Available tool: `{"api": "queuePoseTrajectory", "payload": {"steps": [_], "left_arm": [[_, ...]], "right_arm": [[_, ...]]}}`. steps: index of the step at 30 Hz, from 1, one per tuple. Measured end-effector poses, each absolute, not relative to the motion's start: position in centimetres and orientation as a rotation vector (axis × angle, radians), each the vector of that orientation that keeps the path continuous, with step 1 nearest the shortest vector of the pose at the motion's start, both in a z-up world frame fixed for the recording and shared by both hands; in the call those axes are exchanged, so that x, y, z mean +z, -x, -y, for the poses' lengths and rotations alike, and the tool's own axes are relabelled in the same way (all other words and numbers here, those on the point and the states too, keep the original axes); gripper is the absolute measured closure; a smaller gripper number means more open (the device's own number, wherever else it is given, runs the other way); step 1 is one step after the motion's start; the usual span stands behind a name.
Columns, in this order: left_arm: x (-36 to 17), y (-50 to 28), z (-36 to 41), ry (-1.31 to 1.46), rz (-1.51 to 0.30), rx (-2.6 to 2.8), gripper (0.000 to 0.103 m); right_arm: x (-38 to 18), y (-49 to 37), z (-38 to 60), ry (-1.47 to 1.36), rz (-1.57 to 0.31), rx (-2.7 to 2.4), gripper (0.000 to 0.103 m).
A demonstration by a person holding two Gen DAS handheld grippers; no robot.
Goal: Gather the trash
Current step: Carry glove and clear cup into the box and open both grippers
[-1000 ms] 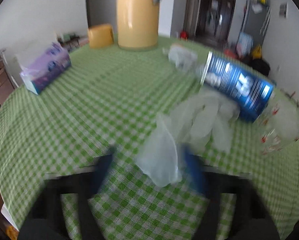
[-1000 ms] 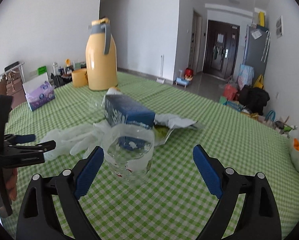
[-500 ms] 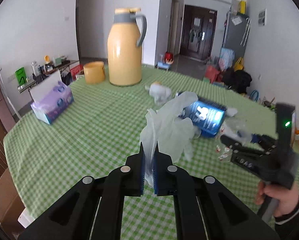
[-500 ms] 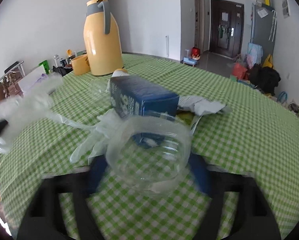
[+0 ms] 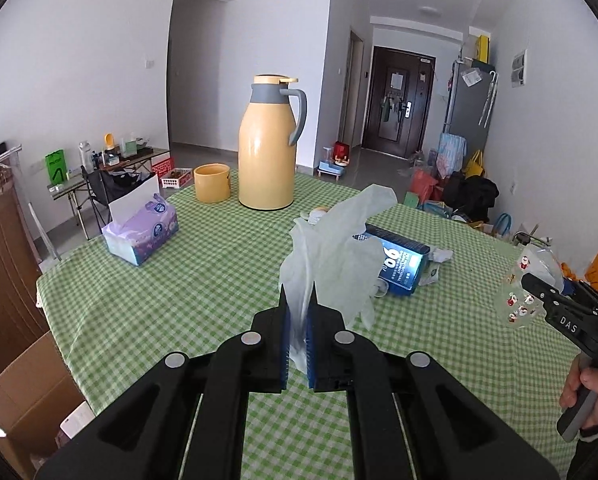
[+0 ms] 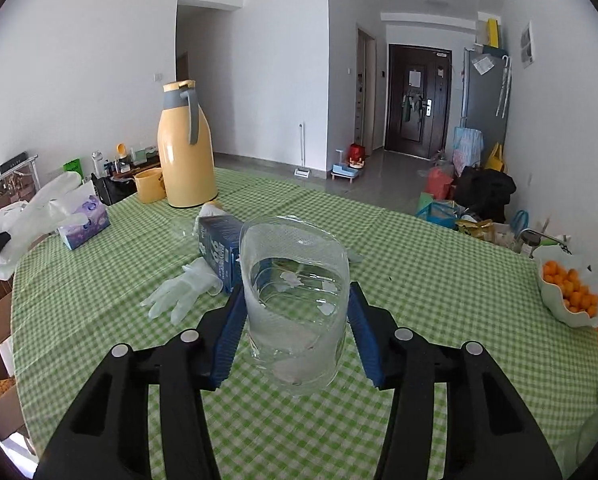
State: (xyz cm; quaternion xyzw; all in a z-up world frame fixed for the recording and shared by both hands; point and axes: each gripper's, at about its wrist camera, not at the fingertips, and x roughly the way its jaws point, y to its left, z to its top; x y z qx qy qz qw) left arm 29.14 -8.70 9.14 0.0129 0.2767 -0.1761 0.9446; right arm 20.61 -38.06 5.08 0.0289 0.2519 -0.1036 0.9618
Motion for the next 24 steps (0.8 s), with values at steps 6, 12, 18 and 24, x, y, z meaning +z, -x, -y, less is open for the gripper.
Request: {"api": "queuePoseTrajectory", "payload": {"steps": [6, 12, 18, 24], "left_arm": [[10.1, -27.3, 7.0, -0.016, -0.536, -0.345, 0.1], [10.4, -26.1, 1.5, 0.031, -0.537, -0.254, 0.1], [10.6, -23.9, -8.7, 0.107, -0.529, -0.047, 0.1], [10.2, -20.0, -19.7, 0.139, -0.53, 0.215, 0.1]], "right_arm": [[6.1, -20.5, 35.8, -0.04, -0.496, -0.168, 0.053], [6.5, -22.1, 31.0, -0.005, -0.498, -0.065, 0.053], [5.9, -25.5, 21.8, 0.032, -0.516, 0.143, 0.053], [4.9, -27.9, 8.3, 0.097, -0.546, 0.43, 0.053]]}}
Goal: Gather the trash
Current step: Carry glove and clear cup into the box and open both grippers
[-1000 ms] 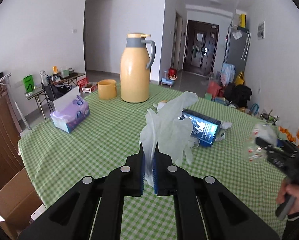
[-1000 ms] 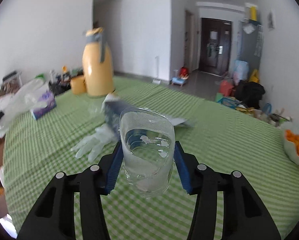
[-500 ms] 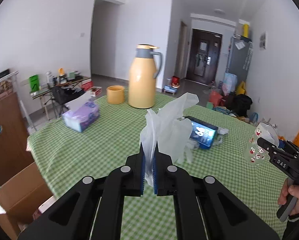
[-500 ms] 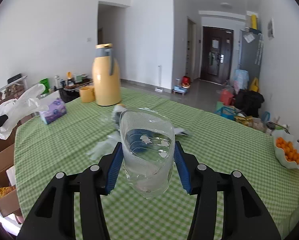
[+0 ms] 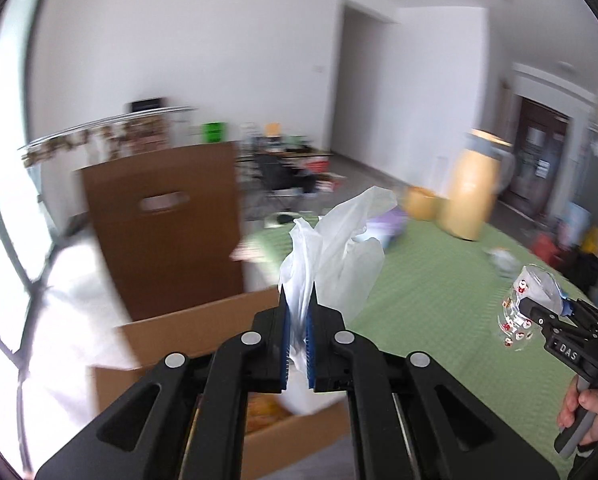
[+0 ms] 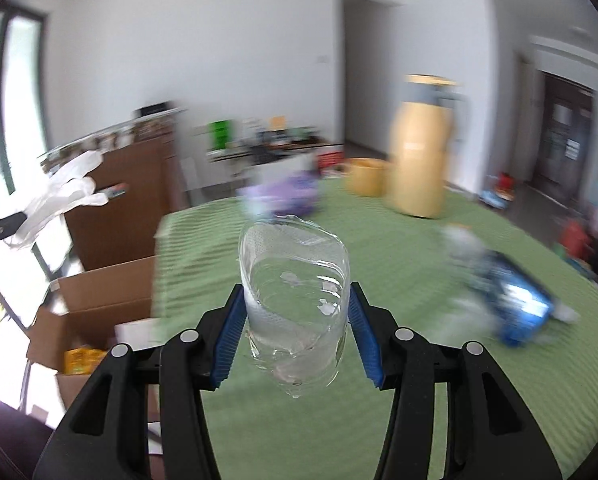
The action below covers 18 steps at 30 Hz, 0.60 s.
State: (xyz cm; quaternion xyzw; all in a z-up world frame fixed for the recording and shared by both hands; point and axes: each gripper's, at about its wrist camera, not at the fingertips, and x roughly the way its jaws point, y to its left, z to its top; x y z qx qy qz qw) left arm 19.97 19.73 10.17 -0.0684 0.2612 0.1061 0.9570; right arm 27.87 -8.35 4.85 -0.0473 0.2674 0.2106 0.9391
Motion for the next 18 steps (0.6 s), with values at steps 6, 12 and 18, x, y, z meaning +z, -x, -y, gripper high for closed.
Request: {"api": "queuePoseTrajectory", "payload": {"steps": [6, 12, 18], "left_arm": [[8.7, -15.6, -29.0, 0.207, -0.554, 0.453, 0.1], [7.7, -13.8, -33.1, 0.236, -0.572, 0.512, 0.1], [5.7, -14.8, -34.5, 0.275, -0.652, 0.48, 0.099]], "right_arm": [[3.8, -27.5, -5.7, 0.17, -0.567, 0.708, 0.052], [3.1, -27.1, -12.2, 0.213, -0.581, 0.819, 0.052], [2.1, -28.6, -13.5, 0.225, -0.653, 0.814, 0.052]]}}
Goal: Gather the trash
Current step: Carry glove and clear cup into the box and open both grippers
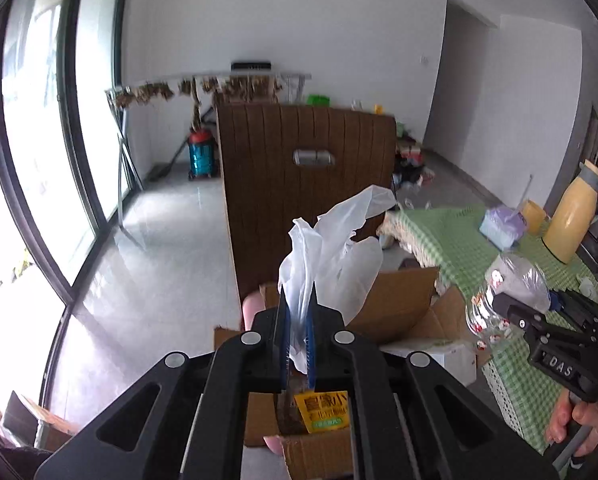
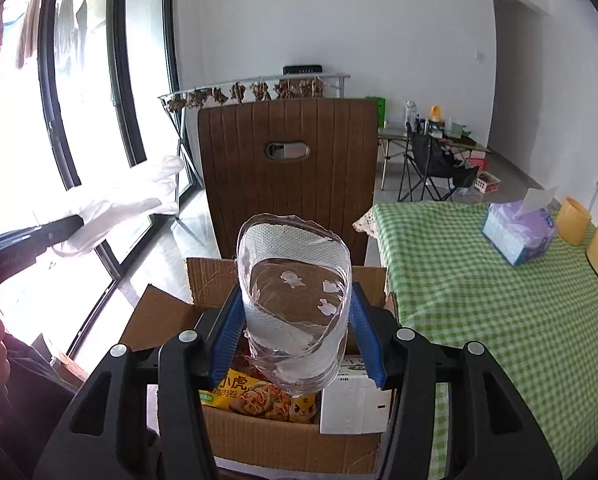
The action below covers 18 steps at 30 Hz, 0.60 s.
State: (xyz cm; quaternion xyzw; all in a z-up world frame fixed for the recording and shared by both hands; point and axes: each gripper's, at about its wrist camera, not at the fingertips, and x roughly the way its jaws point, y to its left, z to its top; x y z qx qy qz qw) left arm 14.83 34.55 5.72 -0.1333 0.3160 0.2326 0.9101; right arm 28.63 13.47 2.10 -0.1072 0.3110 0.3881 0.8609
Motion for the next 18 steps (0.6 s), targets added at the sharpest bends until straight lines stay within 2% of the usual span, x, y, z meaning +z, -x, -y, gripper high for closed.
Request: {"api": "queuePoseTrajectory", "payload": {"steps": [2, 5, 13, 14, 15, 16, 17, 18], "left_arm": [[4.1, -16.4, -35.0, 0.318, -0.779, 0.424, 0.099], [0.6, -19.1, -36.1, 0.397, -0.982, 0.36, 0.099], [-4.5, -22.7, -37.2, 0.42, -1.13, 0.313, 0.099], [-5.1, -23.5, -37.2, 0.431, -1.136, 0.306, 0.088], [-5.9, -24.2, -37.2, 0.431, -1.146, 0.307, 0.051], [-6.5, -24.8, -37.3, 0.414, -1.169, 0.331, 0.036], [-6.6, -25.1, -37.5, 0.396, -1.167, 0.347, 0.029], [-6.5, -25.3, -37.7, 0.382, -1.16, 0.35, 0.029]], "right_arm": [[1.1, -30.6, -14.6, 0.233, -0.776, 0.806, 0.051], [0.3, -32.4, -15.9, 0.256, -0.862, 0.79, 0.051], [-0.9, -33.5, -18.5, 0.298, -0.892, 0.796, 0.049], [-1.2, -33.6, -18.9, 0.298, -0.897, 0.799, 0.049], [-1.6, -33.6, -19.2, 0.301, -0.904, 0.8, 0.049], [-1.8, -33.8, -19.4, 0.3, -0.91, 0.803, 0.049], [-2.2, -34.1, -19.8, 0.301, -0.917, 0.806, 0.049], [-2.5, -34.3, -20.2, 0.303, -0.924, 0.811, 0.049]]}}
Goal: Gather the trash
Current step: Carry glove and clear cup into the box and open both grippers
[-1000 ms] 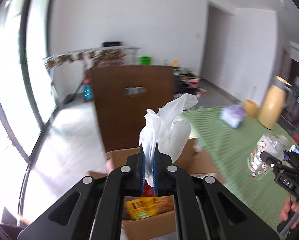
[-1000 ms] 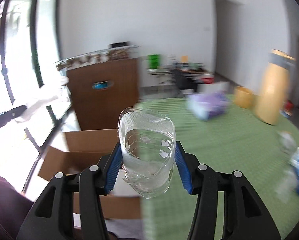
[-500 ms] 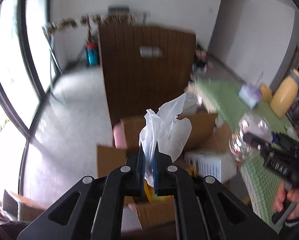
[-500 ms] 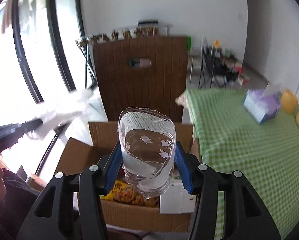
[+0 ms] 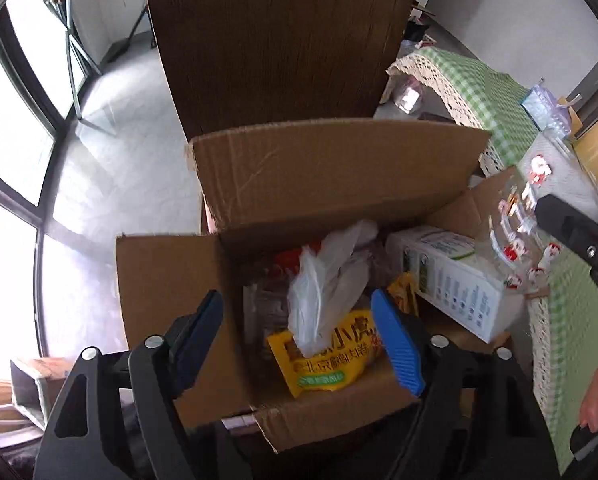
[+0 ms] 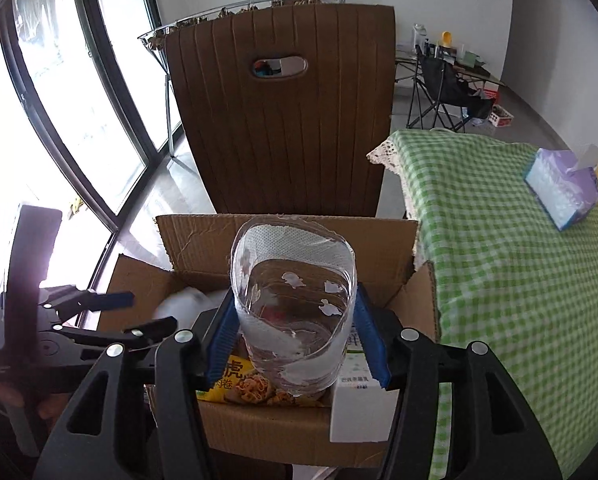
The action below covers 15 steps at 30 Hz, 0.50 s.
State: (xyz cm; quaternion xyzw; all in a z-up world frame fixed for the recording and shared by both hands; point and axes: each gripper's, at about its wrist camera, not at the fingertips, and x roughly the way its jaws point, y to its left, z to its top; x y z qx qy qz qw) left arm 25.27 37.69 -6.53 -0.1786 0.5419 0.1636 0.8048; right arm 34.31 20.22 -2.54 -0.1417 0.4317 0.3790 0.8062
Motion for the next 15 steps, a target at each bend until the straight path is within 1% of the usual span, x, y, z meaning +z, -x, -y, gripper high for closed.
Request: {"api": "queuePoseTrajectory", "payload": {"steps": [3, 4, 5, 6, 7, 8, 10, 15], "left_arm": [[-6.5, -25.6, -38.6, 0.405, -1.154, 0.346, 0.028], [-6.3, -25.3, -39.3, 0.433, -1.142, 0.371, 0.027], [-6.5, -25.3, -39.6, 0.45, -1.135, 0.385, 0.027], [-6.5, -25.1, -39.9, 0.465, -1.128, 0.391, 0.027], [-6.5, -24.8, -40.4, 0.481, -1.124, 0.398, 0.027], [-6.4, -24.6, -40.8, 0.489, -1.122, 0.405, 0.027], [-6.1, -24.3, -41.3, 0.488, -1.111, 0.413, 0.027], [-5.7, -24.1, -41.7, 0.47, -1.098, 0.417, 0.027]], "right_arm": [[-3.5, -35.0, -21.4, 0.301, -0.943, 0.823, 0.049], [-3.7, -35.2, -21.8, 0.298, -0.945, 0.826, 0.046], [-3.9, -35.4, -22.2, 0.296, -0.94, 0.824, 0.04], [-4.3, -35.6, -22.6, 0.296, -0.933, 0.811, 0.038], [-4.8, -36.0, -23.0, 0.302, -0.944, 0.797, 0.033], [-5.1, -36.2, -23.2, 0.307, -0.963, 0.79, 0.022], [-5.7, -36.8, -23.5, 0.281, -0.996, 0.792, 0.021], [-6.1, -37.4, -23.5, 0.275, -1.011, 0.778, 0.021]]}}
